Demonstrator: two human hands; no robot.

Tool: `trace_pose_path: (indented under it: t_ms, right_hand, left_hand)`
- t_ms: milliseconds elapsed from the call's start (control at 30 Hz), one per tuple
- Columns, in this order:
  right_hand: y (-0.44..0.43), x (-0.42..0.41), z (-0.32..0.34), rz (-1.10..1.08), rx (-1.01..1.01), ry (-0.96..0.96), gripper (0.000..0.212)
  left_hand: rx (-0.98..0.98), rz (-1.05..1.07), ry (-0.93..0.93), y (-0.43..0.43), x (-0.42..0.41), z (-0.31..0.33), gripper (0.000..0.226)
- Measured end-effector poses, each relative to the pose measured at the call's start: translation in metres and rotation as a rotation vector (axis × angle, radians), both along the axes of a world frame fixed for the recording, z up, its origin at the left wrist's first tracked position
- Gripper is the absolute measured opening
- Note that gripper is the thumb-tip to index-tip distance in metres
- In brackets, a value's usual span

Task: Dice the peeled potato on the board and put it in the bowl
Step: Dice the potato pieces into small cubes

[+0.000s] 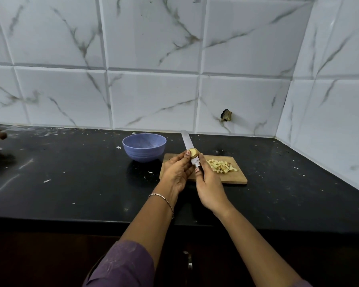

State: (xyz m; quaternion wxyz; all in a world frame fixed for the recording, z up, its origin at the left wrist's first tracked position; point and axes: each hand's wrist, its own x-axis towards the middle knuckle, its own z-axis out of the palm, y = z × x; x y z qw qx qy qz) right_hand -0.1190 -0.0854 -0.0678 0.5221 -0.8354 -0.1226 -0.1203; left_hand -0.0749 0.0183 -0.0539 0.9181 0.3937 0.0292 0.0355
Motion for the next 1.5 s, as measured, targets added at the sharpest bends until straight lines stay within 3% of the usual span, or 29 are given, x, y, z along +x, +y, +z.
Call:
trace_pose_path:
  t_ms: [167,667,833,1133,1500]
  right_hand:
    - [0.0020,-0.0065,0.0025,-0.023,-0.070,0.050,0.062]
    - [0.0003,-0.0021,0.0033,0.026,-0.143,0.058,0.057]
    - [-0.0011,-0.0027,0.0019,0.033,-0.045,0.085,0.057]
    - [0.0008,-0.0050,0.0045,0.006,0.018,0.044,0.053]
    - [0.0024,-0.0032,0.0017,0.034,-0.155,0.027,0.048]
  left_hand:
    - [-0.018,0.036,0.016,0.0024,-0.0025,0.0026,0.009]
    - [0.001,0.060,0.053,0.0057,0.0042,0.0007,0.005]
    - [0.008,0.059,0.014,0.0047,0.0063,-0.0001,0.020]
    - [0.024,0.018,0.000,0.0027,0.0034,-0.0009,0.015]
    - [-0.045,0.139,0.055,0.0064,0.0033,0.0012,0.007]
